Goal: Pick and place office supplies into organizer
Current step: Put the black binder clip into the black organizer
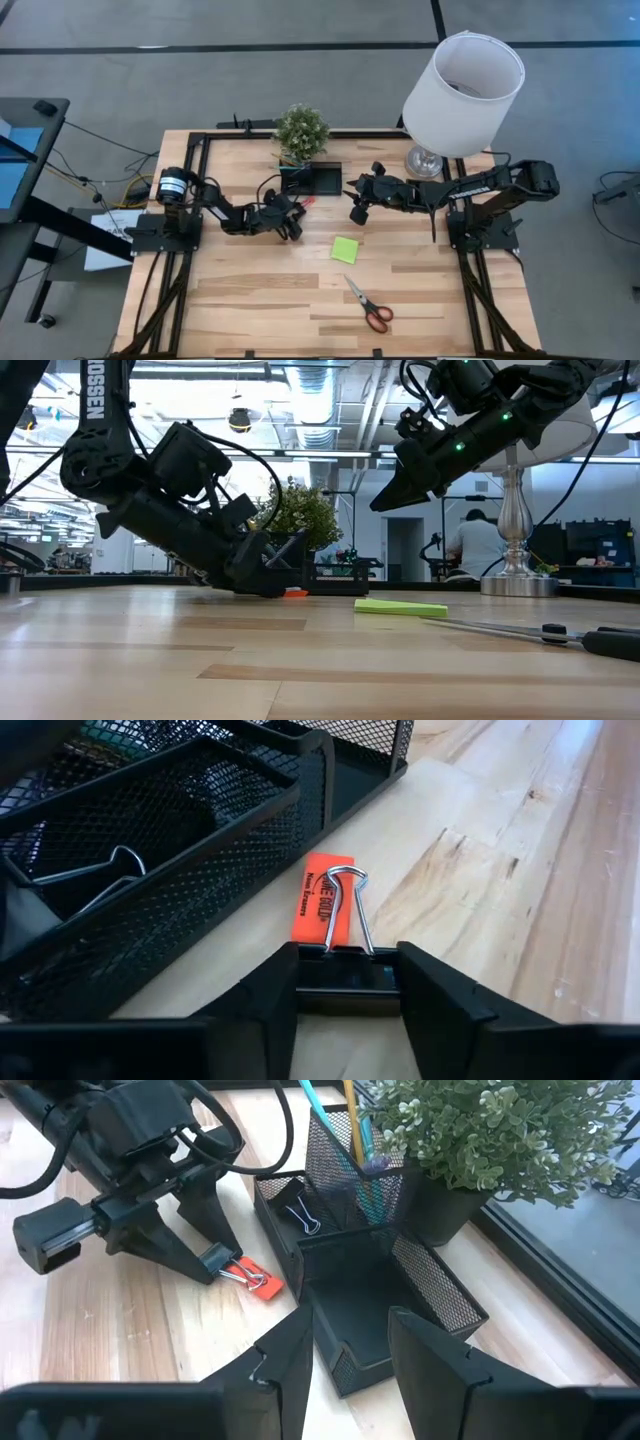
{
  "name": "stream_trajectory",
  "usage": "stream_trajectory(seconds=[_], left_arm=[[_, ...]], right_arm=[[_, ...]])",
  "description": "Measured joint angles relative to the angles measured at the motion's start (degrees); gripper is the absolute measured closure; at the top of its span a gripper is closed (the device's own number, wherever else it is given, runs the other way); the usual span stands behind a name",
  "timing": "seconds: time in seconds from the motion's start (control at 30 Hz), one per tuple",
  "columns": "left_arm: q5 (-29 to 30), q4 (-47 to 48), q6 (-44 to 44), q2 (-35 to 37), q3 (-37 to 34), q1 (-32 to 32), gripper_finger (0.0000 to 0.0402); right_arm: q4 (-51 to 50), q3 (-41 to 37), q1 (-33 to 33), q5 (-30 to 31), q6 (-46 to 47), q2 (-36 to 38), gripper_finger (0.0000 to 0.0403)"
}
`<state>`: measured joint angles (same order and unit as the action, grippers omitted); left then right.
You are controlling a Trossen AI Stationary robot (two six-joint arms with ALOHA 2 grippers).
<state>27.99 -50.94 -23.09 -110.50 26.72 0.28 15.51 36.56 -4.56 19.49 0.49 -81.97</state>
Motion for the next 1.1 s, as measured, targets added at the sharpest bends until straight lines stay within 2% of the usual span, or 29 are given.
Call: stream_trajectory(seconds=[0.3, 0.57, 0.77, 0.9, 1.1], left_arm=[[-0.7, -1.9, 0.0, 1.8, -0.2, -1.1, 0.0273], [0.2, -2.9, 6.0, 9.5, -0.2, -1.1, 0.0273], [4.4, 5.2, 11.9, 14.9, -0.1, 2.0, 0.0273], [4.2, 9.7, 13.0, 15.6, -0.1, 5.0, 0.0273], [2.3, 10.6, 13.0, 15.6, -0.1, 8.5, 0.0273]], right_arm=[[0.0, 0.0, 0.0, 0.0, 0.0, 0.0, 0.0276], [0.0, 0.0, 0.0, 0.0, 0.0, 0.0, 0.0276], [0.0, 0.0, 0.0, 0.0, 0.0, 0.0, 0.0276], [0.0, 0.0, 0.0, 0.0, 0.0, 0.0, 0.0276], [0.0, 0.0, 0.0, 0.0, 0.0, 0.0, 0.0276]])
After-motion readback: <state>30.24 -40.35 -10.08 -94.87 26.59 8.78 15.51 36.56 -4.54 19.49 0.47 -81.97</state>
